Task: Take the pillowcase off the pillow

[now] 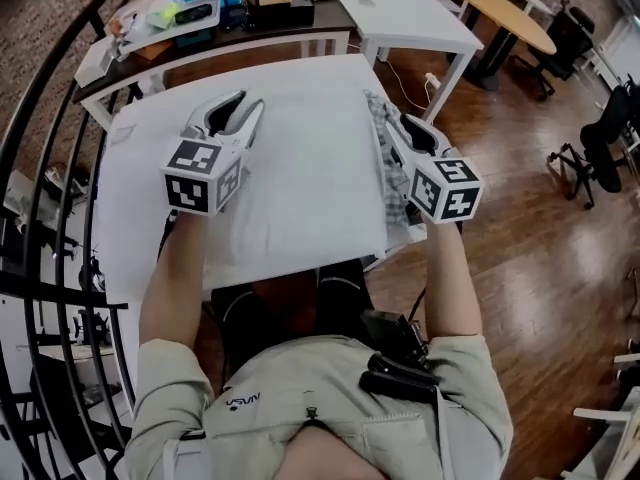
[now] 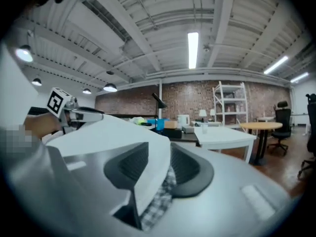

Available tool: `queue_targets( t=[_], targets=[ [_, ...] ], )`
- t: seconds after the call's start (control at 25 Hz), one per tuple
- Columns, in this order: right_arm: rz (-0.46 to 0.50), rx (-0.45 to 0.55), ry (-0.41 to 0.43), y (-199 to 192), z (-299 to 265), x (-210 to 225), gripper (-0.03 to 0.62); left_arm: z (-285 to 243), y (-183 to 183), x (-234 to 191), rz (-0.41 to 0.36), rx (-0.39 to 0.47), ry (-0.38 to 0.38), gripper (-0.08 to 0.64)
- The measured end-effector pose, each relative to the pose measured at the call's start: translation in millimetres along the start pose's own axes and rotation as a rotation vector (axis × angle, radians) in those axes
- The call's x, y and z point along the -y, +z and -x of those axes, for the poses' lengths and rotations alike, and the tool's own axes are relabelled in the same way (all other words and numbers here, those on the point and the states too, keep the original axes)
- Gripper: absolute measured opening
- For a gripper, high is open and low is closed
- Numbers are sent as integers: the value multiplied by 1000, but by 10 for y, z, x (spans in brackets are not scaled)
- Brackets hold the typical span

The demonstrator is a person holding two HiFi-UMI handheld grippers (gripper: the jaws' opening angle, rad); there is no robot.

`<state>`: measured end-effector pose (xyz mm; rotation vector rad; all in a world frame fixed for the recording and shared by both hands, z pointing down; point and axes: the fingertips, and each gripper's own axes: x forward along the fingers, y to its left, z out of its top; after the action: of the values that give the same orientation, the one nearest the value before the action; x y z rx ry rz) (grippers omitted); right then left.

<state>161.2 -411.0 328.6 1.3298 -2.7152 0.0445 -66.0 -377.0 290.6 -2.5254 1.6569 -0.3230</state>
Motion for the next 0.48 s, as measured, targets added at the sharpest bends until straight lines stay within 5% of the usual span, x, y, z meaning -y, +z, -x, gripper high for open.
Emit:
queue_targets(
  t=[0.24,0.48],
  targets=[
    [184,-39,135,-143,402,-905,190,841,-172,294,-177,-49,1,226],
    [274,-121,75,-543,294,-895,178,1701,-1015,44,-146,-232,168,202]
  ],
)
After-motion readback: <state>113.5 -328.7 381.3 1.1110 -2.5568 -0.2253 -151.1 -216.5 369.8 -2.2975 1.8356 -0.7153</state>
